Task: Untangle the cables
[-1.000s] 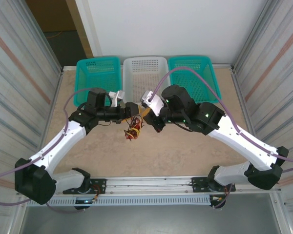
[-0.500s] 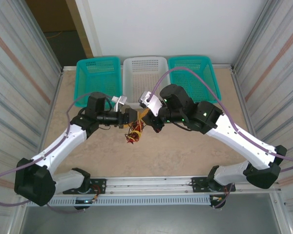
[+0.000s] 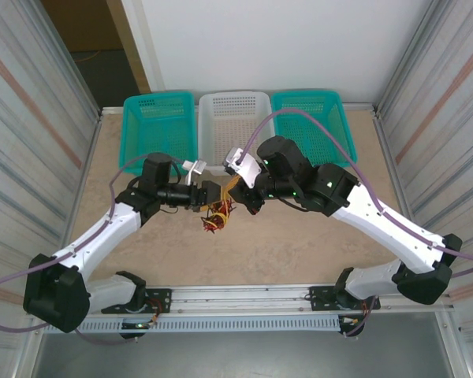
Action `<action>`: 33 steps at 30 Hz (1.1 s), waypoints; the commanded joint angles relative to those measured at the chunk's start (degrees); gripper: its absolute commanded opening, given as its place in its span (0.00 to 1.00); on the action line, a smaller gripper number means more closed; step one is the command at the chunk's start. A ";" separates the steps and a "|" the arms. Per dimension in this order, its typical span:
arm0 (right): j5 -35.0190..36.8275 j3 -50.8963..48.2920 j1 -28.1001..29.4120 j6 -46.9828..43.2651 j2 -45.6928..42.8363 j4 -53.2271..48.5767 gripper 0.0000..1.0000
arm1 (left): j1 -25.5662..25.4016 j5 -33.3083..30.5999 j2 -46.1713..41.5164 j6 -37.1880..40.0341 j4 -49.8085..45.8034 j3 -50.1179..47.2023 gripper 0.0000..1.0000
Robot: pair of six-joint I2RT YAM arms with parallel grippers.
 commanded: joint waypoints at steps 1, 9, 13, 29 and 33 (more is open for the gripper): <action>0.31 1.08 0.29 -1.70 0.18 2.90 0.00 | 0.33 2.48 -0.22 2.22 -2.85 -0.95 0.84; 1.36 0.69 0.29 -1.79 0.16 3.48 0.00 | 0.65 2.85 0.52 1.27 -1.85 -2.74 0.85; 1.61 0.50 0.29 -1.72 0.45 3.39 0.00 | 0.74 2.99 0.64 0.56 -0.95 -2.86 0.87; 5.24 -2.45 0.66 -0.76 0.68 5.72 0.00 | 0.17 3.61 0.63 -11.03 12.87 -5.92 0.37; 6.43 -3.69 0.05 0.34 0.15 6.81 0.00 | 0.17 2.05 0.46 -11.52 13.57 -5.80 0.16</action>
